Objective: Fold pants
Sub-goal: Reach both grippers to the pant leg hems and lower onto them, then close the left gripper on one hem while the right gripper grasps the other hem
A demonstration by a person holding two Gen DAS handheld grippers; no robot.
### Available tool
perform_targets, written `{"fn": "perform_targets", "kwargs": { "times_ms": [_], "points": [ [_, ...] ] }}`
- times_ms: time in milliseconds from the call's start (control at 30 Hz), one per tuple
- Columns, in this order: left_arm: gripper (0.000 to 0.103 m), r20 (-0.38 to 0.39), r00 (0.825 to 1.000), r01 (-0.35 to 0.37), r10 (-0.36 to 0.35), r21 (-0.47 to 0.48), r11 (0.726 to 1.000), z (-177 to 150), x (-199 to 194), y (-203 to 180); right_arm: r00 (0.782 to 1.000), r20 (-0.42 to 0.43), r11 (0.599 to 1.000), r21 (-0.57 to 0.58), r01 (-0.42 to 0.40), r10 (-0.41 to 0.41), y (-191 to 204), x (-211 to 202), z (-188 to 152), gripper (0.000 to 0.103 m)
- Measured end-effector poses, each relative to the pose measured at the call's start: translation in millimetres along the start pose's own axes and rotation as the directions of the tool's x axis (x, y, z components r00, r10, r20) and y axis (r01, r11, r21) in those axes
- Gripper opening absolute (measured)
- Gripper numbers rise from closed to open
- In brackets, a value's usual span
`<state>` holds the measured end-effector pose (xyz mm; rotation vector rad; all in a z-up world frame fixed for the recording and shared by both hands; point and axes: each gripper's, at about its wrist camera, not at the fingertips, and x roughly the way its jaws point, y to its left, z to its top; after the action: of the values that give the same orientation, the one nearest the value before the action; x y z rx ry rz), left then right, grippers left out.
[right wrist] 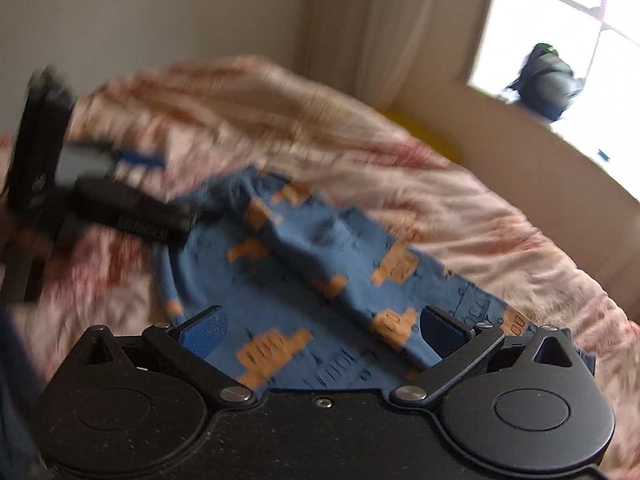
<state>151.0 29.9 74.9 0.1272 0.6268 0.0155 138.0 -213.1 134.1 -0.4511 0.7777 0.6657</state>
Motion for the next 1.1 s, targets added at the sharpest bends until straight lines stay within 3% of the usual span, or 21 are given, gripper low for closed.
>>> {"fn": "perform_targets", "kwargs": {
  "times_ms": [67,133,200,333,400,500,567,667,700,833,867,933,1000,1100],
  "points": [
    [0.103,-0.005,1.0,0.021,-0.021,0.03,0.999,11,17,3,0.998,0.064,0.998,-0.066,-0.014,0.018,-19,9,4,0.102],
    [0.103,-0.021,0.998,0.054,-0.052,0.089,0.995,24,39,7,0.983,0.18,0.997,-0.067,-0.032,0.043,-47,23,1,0.102],
    [0.103,-0.07,0.994,0.093,-0.082,0.179,0.979,34,68,7,0.97,0.234,0.996,-0.059,-0.06,0.072,-76,47,-3,0.102],
    [0.103,-0.162,0.984,0.126,-0.067,0.389,0.912,39,134,-1,0.988,0.116,0.989,0.096,-0.117,0.106,-138,103,-5,0.102],
    [0.103,-0.175,0.984,0.115,-0.034,0.476,0.872,36,163,-5,0.989,0.108,0.986,0.119,-0.118,0.105,-158,123,-9,0.102],
    [0.102,-0.212,0.976,0.154,-0.047,0.521,0.84,37,196,-6,0.992,0.086,0.992,0.071,-0.103,0.097,-176,148,-11,0.102],
    [0.098,-0.244,0.965,0.207,-0.092,0.503,0.839,41,209,-4,0.989,0.069,0.988,0.075,-0.137,0.132,-191,162,-12,0.102],
    [0.088,-0.315,0.936,0.294,-0.159,0.446,0.846,46,224,0,0.983,0.064,0.981,0.076,-0.178,0.173,-206,183,-13,0.099],
    [0.082,-0.338,0.924,0.321,-0.177,0.439,0.839,47,227,-1,0.984,0.056,0.982,0.074,-0.171,0.168,-208,189,-12,0.093],
    [0.061,-0.41,0.88,0.425,-0.241,0.449,0.787,51,231,-1,0.983,0.019,0.981,0.062,-0.186,0.185,-210,209,-7,0.069],
    [0.059,-0.42,0.873,0.438,-0.247,0.456,0.775,52,231,0,0.98,0.015,0.979,0.05,-0.198,0.198,-208,211,-6,0.062],
    [0.055,-0.451,0.856,0.466,-0.255,0.458,0.757,53,232,1,0.975,-0.002,0.975,0.009,-0.223,0.223,-203,215,-3,0.06],
    [0.053,-0.51,0.817,0.518,-0.27,0.441,0.733,56,234,0,0.967,-0.032,0.968,-0.018,-0.252,0.251,-199,220,2,0.06],
    [0.054,-0.566,0.78,0.563,-0.268,0.445,0.697,59,233,0,0.963,-0.072,0.964,-0.033,-0.264,0.261,-194,225,6,0.056]
  ]
}}
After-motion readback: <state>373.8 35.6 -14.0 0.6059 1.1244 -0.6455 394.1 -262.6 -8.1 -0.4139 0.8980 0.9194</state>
